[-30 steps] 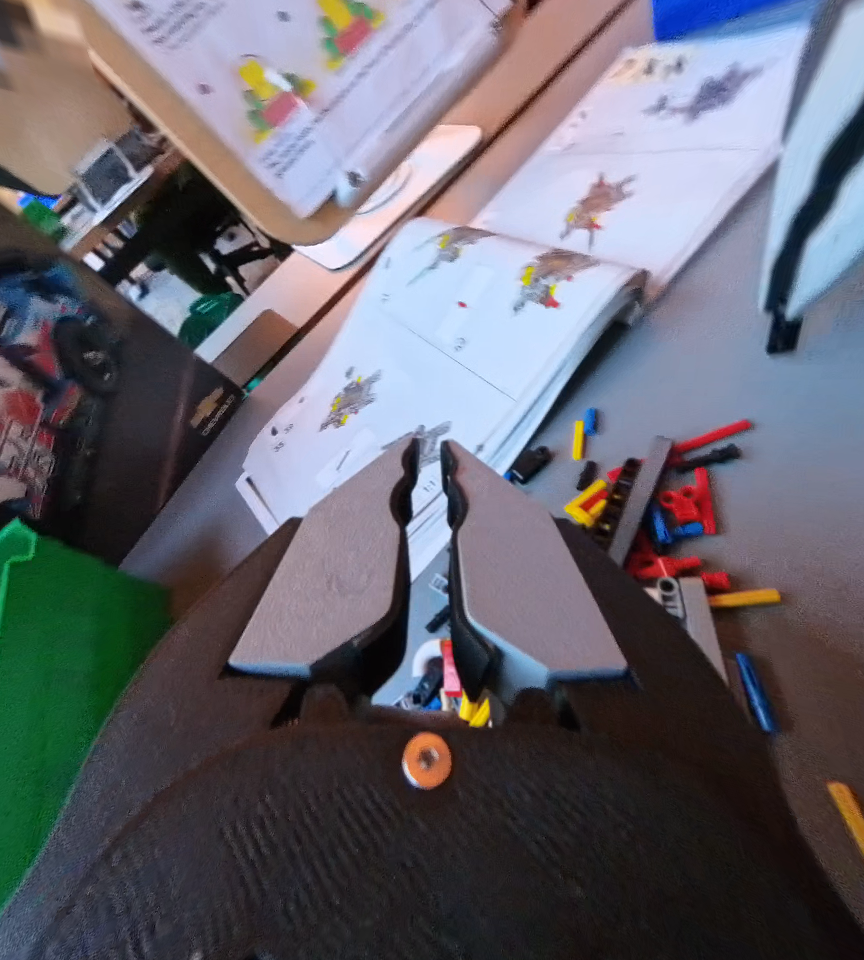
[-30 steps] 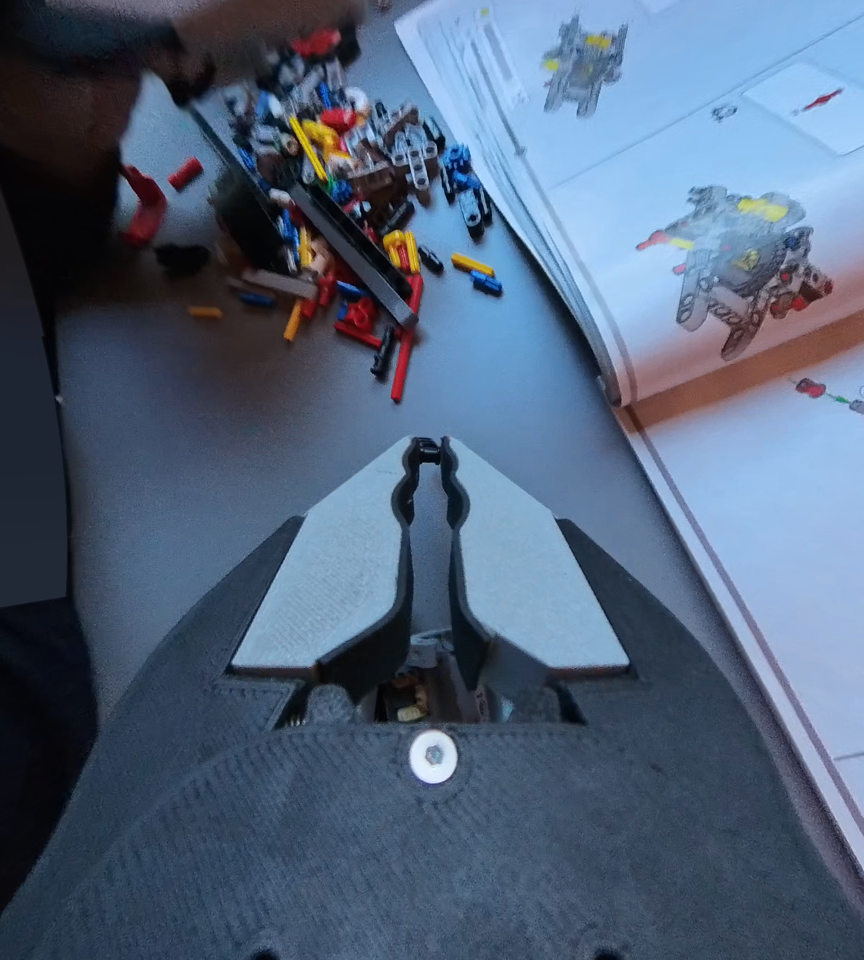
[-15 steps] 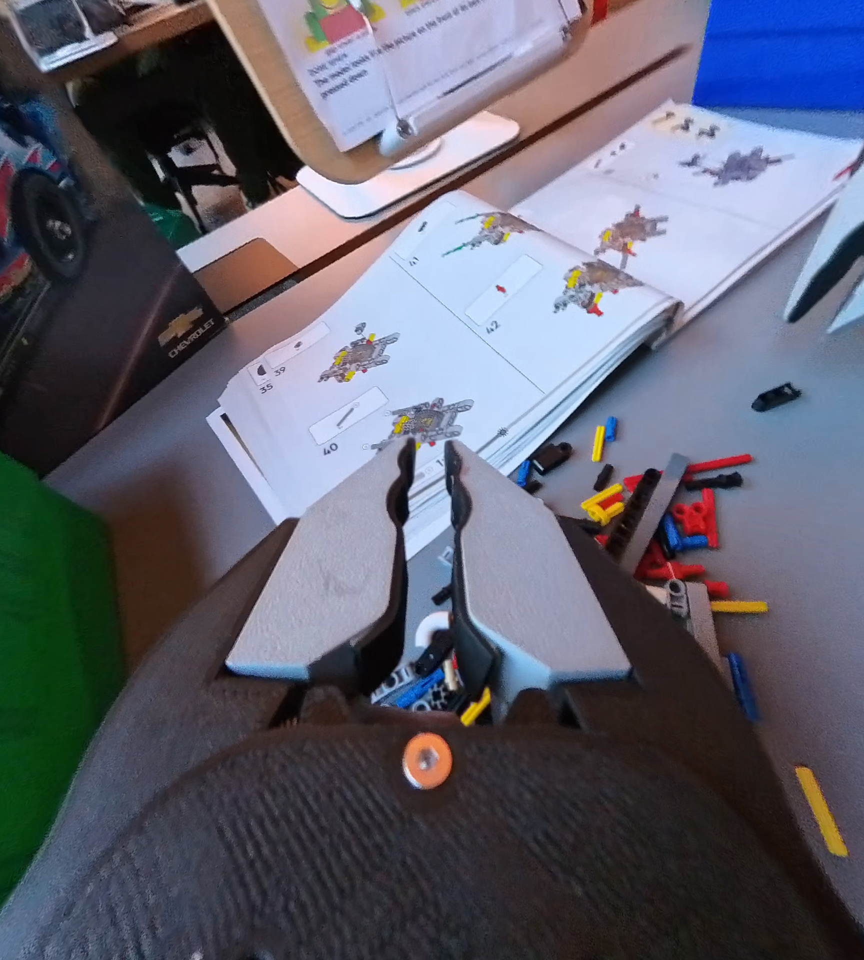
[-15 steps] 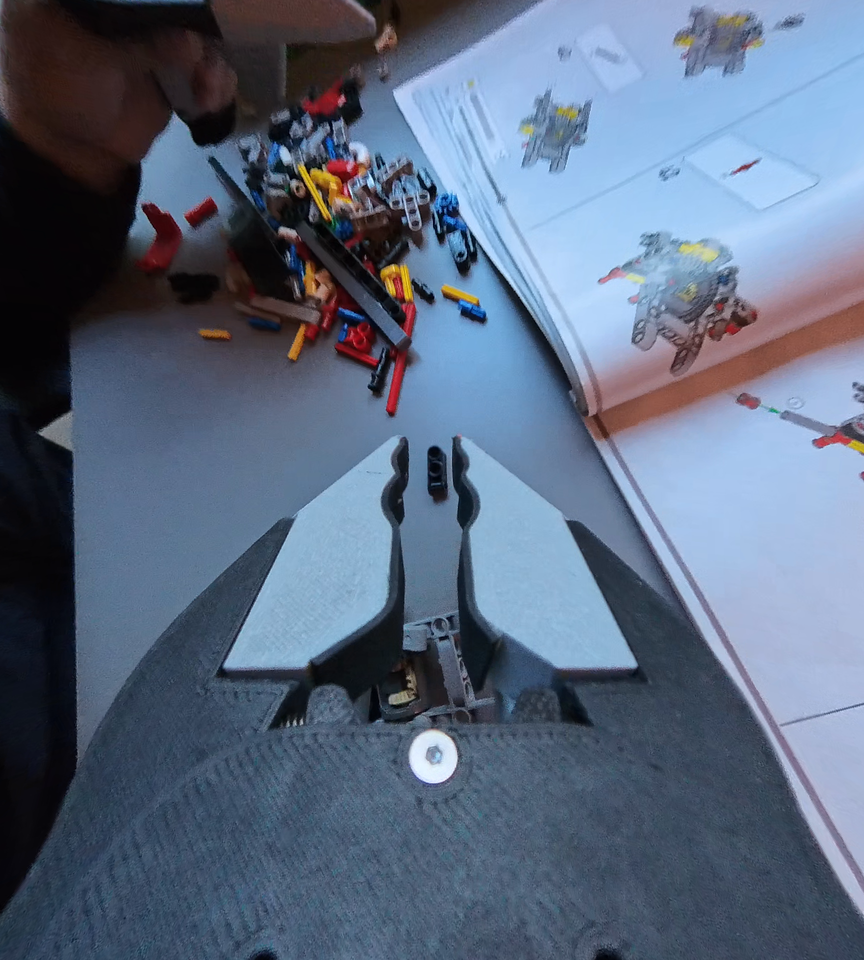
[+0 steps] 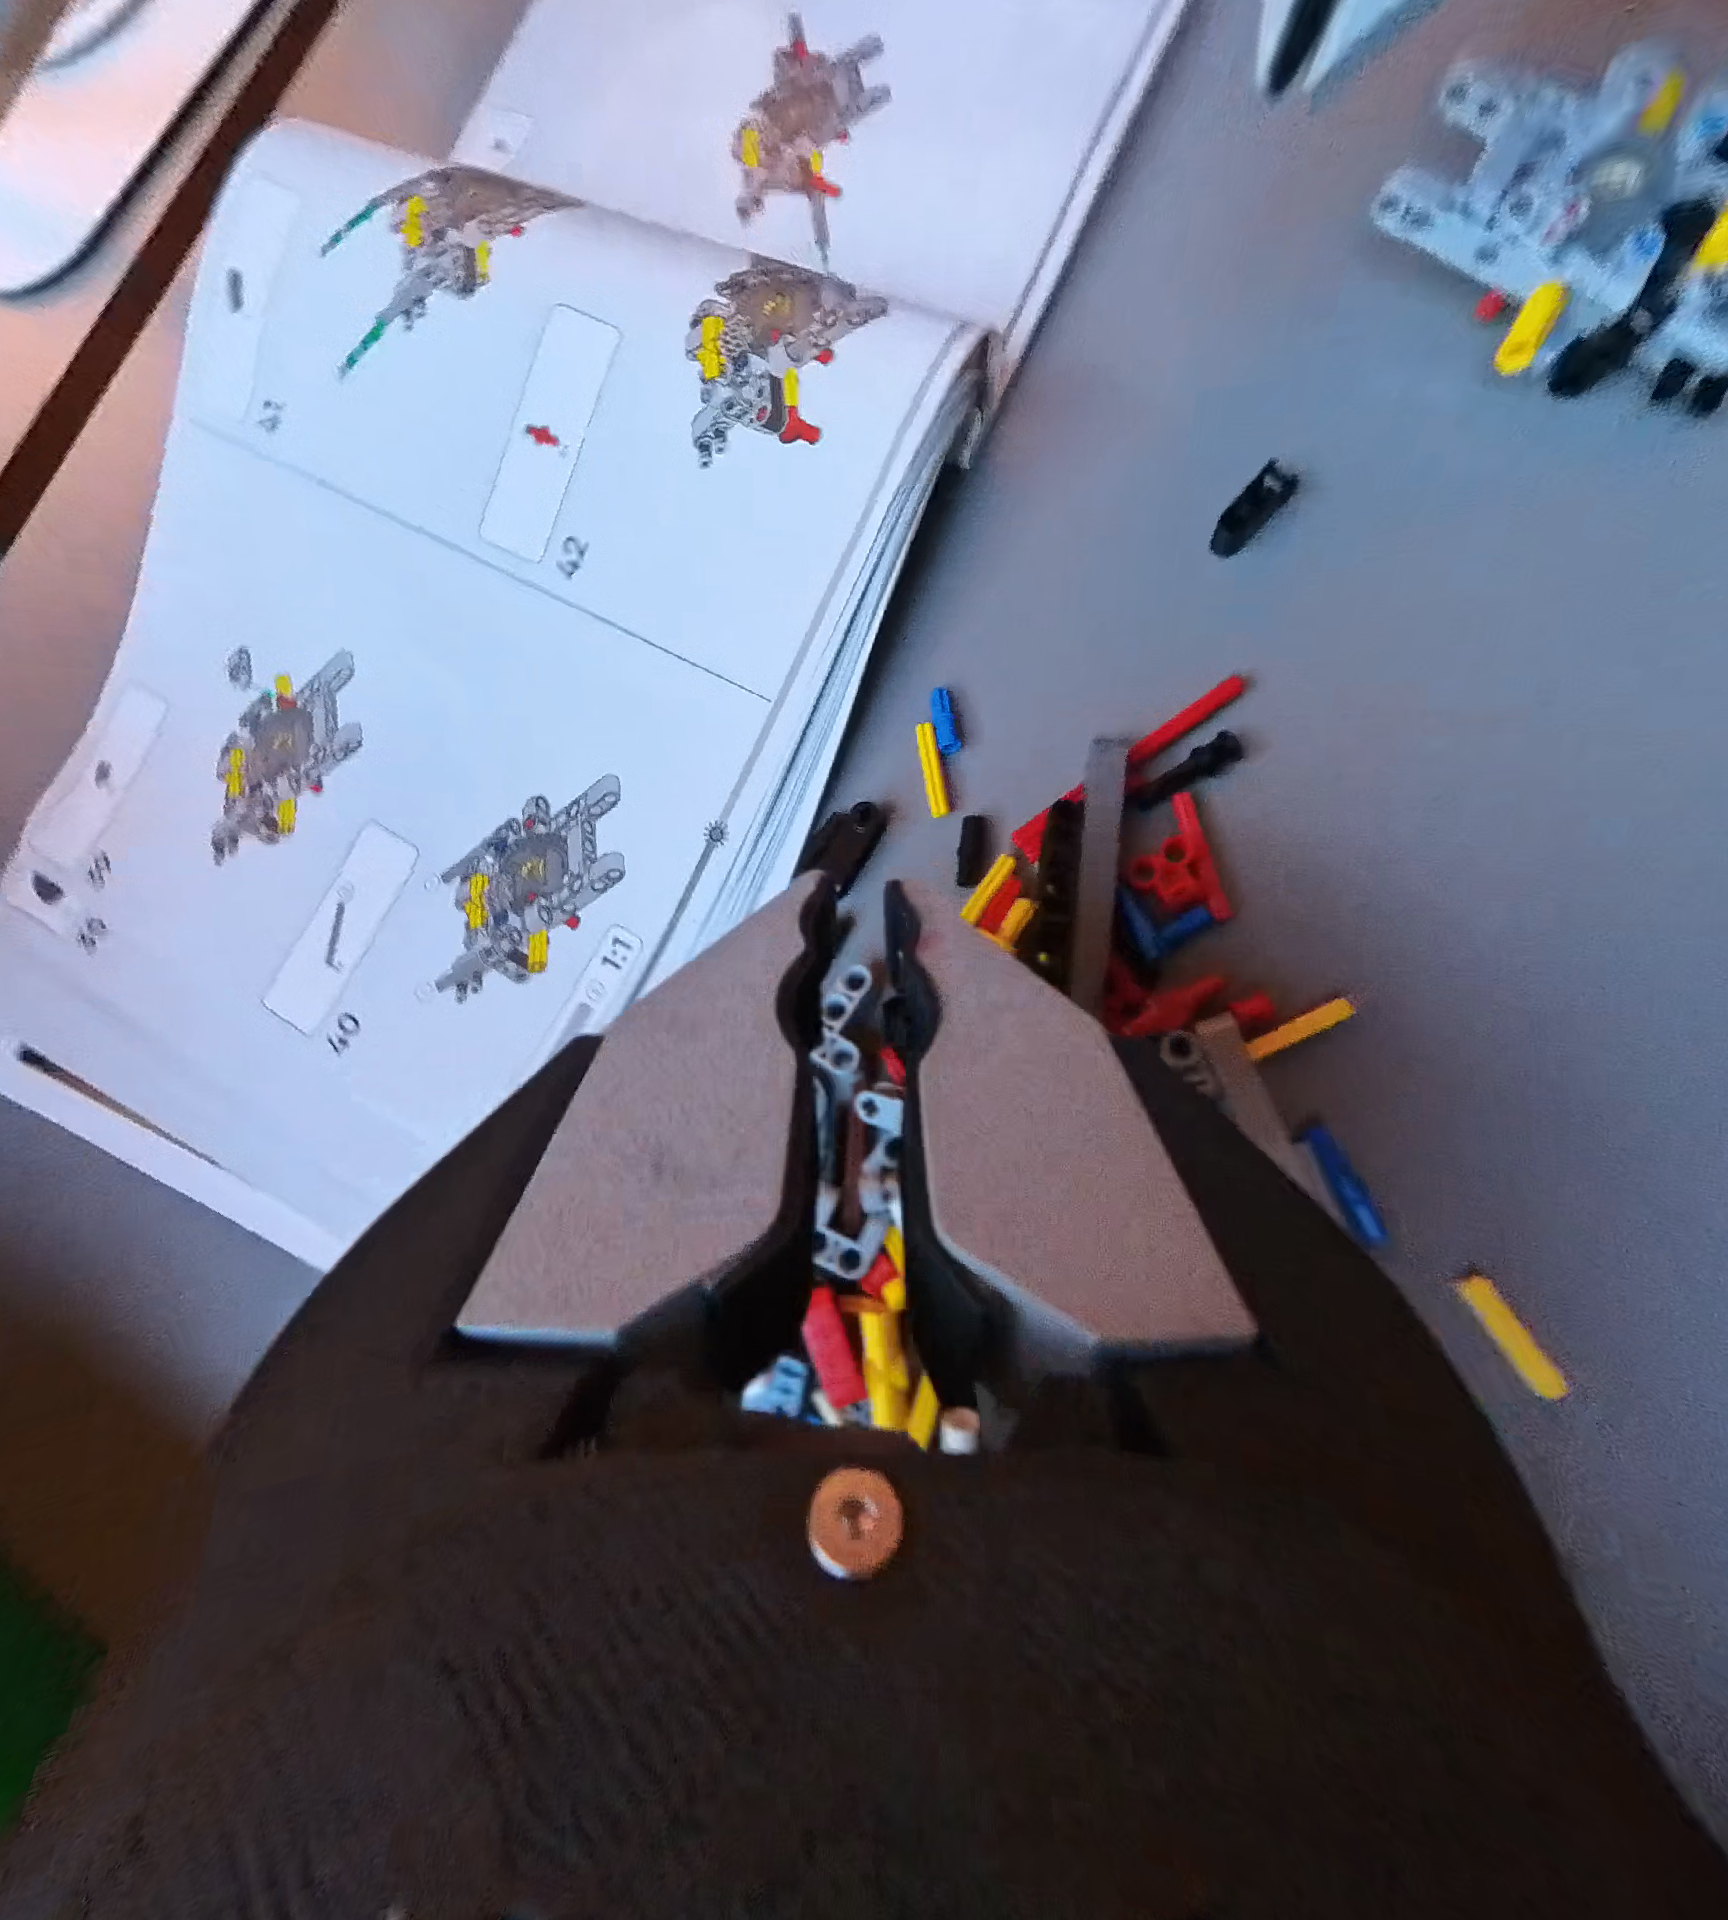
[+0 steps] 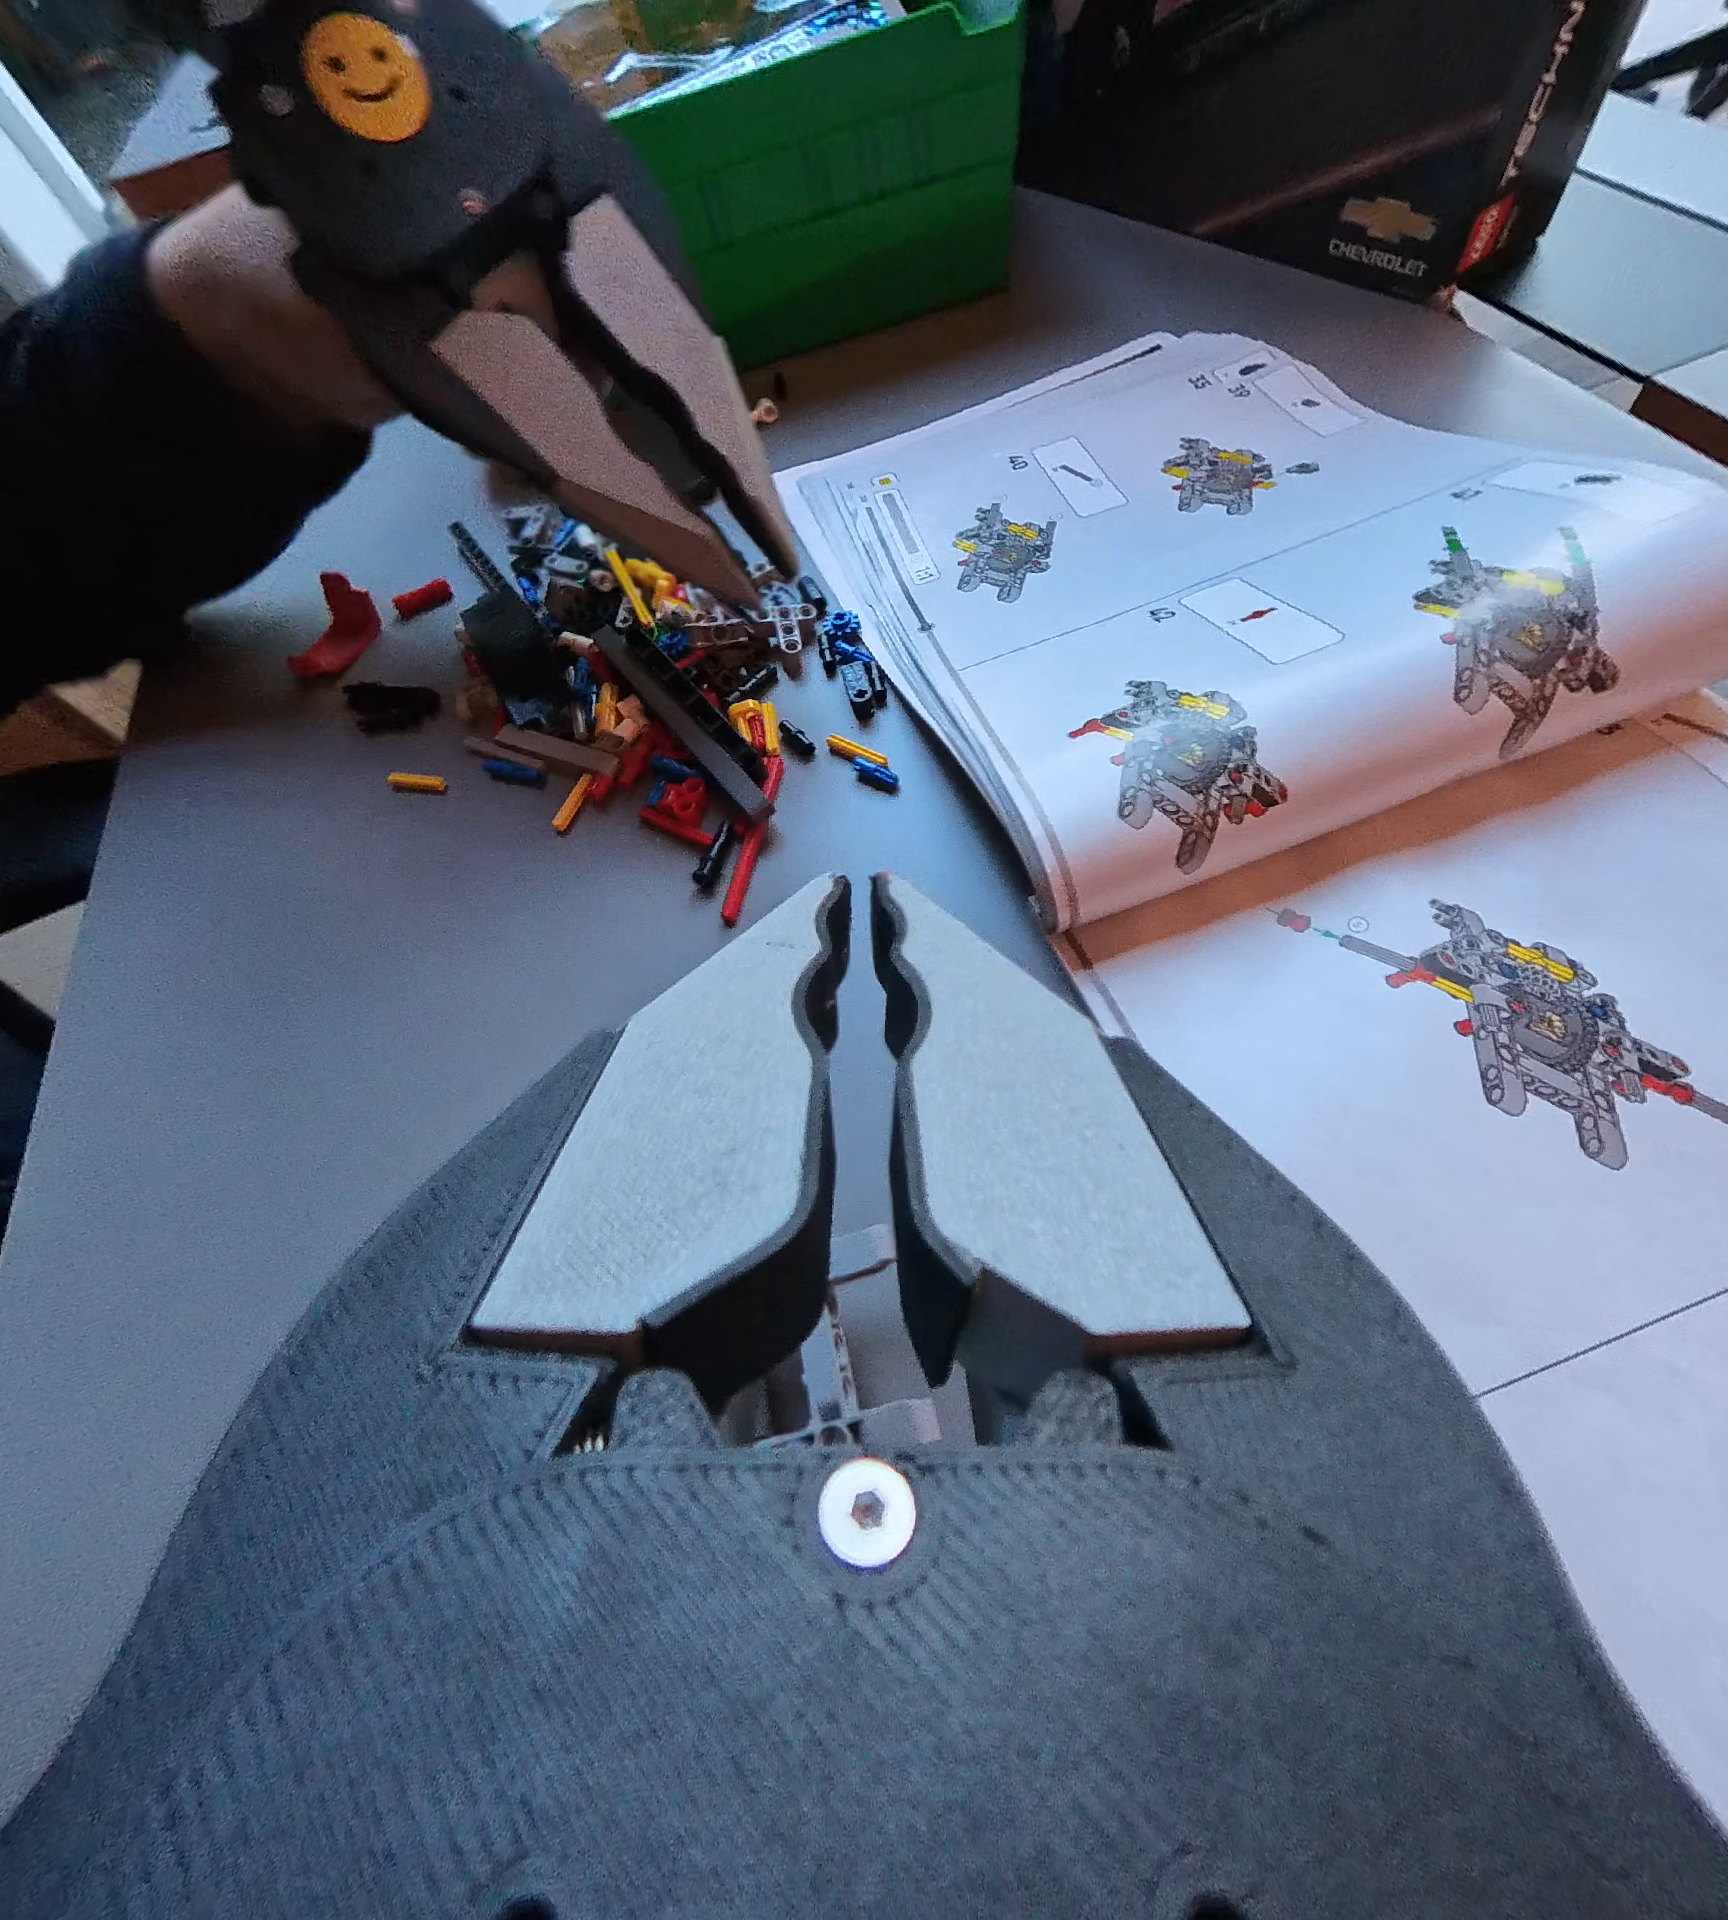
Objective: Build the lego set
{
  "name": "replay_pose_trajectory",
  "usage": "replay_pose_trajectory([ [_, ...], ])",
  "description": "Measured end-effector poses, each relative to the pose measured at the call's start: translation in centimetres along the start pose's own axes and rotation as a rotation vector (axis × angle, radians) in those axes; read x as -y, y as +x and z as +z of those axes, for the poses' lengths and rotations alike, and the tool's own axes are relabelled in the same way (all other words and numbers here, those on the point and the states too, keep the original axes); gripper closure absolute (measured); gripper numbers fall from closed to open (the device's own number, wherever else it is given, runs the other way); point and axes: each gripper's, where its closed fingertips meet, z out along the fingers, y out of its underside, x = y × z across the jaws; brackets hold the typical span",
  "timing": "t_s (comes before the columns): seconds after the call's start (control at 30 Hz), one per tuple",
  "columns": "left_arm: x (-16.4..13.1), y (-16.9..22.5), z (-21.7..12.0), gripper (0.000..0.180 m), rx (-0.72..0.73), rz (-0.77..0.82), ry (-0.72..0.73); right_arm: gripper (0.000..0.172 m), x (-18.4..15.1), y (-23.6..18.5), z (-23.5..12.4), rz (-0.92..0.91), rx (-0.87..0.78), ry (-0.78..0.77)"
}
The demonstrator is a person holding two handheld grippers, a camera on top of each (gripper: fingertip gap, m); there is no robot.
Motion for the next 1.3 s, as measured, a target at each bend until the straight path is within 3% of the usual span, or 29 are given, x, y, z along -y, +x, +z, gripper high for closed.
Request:
replay_pose_trajectory([
  [0.17, -0.9, -0.4, 2.5, 0.177, -0.076, 0.158, -0.159, 0.172, -0.4, -0.6, -0.5, -0.063, -0.013, -0.009],
  [0.47, -0.9, -0.4, 3.8, 0.175, -0.117, 0.216, -0.255, 0.172, -0.7, -0.2, -2.0, -0.055, -0.005, 0.016],
  [0.83, 2.8, 3.7, 3.4, 0.175, -0.134, 0.236, -0.221, 0.172, -0.8, 0.4, -3.1, -0.045, -0.006, 0.039],
  [1.03, 4.4, 7.5, 4.2, 0.176, -0.164, 0.154, -0.161, 0.172, -0.9, 0.5, -3.3, -0.081, -0.027, 0.034],
  [1.3, 4.1, 11.4, 6.0, 0.165, -0.172, 0.052, -0.161, 0.172, -1.1, 1.0, -3.9, -0.096, -0.038, 0.049],
])
